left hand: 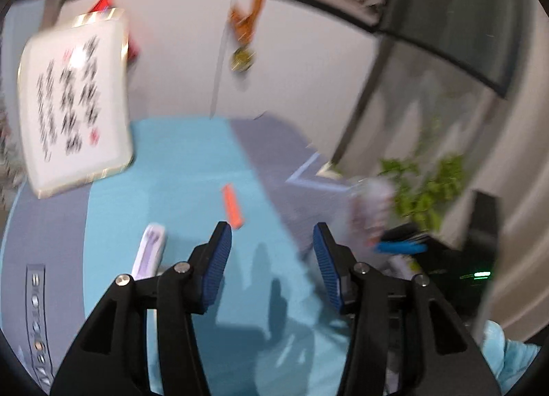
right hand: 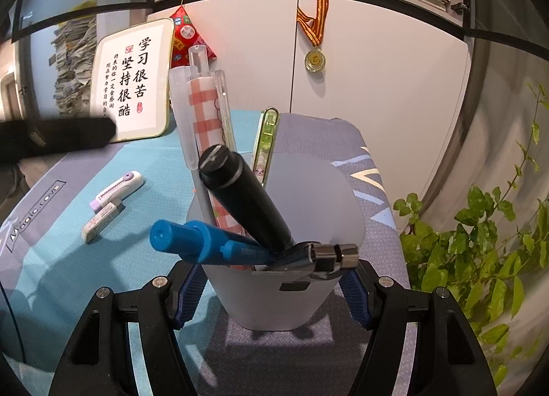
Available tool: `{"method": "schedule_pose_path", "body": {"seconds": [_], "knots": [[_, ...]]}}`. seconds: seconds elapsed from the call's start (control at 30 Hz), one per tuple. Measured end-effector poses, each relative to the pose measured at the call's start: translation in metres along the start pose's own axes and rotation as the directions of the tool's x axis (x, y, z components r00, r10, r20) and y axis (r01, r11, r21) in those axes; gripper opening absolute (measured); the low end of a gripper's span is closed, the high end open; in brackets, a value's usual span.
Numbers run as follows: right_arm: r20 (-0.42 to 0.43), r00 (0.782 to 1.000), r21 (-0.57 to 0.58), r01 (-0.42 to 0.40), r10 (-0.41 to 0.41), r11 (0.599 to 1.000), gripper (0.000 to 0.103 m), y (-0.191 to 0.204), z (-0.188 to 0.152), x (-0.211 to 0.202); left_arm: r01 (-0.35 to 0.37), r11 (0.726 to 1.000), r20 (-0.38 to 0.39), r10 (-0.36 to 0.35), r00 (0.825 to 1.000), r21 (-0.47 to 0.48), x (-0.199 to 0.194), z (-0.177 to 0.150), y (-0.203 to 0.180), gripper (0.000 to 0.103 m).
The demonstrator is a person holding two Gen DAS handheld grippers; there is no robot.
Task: Organize stationery
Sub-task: 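Grasp the orange highlighter on the mat with the left tool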
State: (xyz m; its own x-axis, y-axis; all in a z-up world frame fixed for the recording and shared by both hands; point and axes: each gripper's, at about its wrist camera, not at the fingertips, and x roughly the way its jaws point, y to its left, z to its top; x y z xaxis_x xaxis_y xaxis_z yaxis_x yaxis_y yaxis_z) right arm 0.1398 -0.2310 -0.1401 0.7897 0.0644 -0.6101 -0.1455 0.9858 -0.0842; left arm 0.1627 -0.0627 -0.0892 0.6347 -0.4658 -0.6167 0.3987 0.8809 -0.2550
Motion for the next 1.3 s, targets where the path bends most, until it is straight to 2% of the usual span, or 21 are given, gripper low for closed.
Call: {"method": "schedule_pose_path", "body": {"seconds": [0.07,0.2,0.43,0.63,0.73,0.77,0.8,0.97,1.17,1.3], "knots": [[0.000,1.000,0.000,0.001,-0.001,1.000,0.071,0.000,0.000,0.000,-0.025,0.999,-0.036,0.024,0.999,-0.020,0.014,-0.004,0.009,0.047],[0.000,1.000,0.001,0.001,-0.001,1.000,0.071,0.000,0.000,0.001,-0.066,0.998,-0.060,0.065,0.996,-0.015,0.034,-0.007,0.015,0.047],[-0.002,1.000,0.000,0.000,0.000,1.000,0.071,-0.001,0.000,0.000,-0.090,0.995,-0.102,0.084,0.991,-0.049,0.084,0.000,0.020,0.046],[-0.003,1.000,0.003,-0.003,0.004,1.000,0.070,-0.001,0.000,0.000,-0.134,0.990,-0.127,0.128,0.984,-0.038,0.117,0.006,0.022,0.026],[-0.004,1.000,0.003,-0.004,0.004,1.000,0.070,-0.001,0.000,0.000,-0.132,0.990,-0.112,0.127,0.986,-0.041,0.120,0.010,0.022,0.025],[-0.004,1.000,0.003,-0.004,0.004,1.000,0.070,0.000,0.000,0.000,-0.125,0.991,-0.118,0.120,0.986,-0.039,0.121,0.010,0.022,0.013],[-0.005,1.000,0.003,-0.004,0.004,1.000,0.070,0.000,0.000,0.000,-0.120,0.992,-0.121,0.115,0.986,-0.039,0.121,0.009,0.022,0.014],[-0.005,1.000,0.003,-0.005,0.005,1.000,0.070,0.000,0.000,0.001,-0.100,0.995,-0.072,0.101,0.992,0.017,0.095,0.007,0.013,0.014],[-0.004,1.000,0.003,-0.004,0.004,1.000,0.071,-0.001,0.000,0.001,-0.029,0.999,0.002,0.029,1.000,0.033,0.037,0.008,0.002,0.014],[-0.005,1.000,0.002,-0.001,0.001,1.000,0.071,-0.001,0.000,0.002,0.029,0.996,0.007,-0.030,1.000,0.085,0.002,0.006,-0.011,0.014]]}}
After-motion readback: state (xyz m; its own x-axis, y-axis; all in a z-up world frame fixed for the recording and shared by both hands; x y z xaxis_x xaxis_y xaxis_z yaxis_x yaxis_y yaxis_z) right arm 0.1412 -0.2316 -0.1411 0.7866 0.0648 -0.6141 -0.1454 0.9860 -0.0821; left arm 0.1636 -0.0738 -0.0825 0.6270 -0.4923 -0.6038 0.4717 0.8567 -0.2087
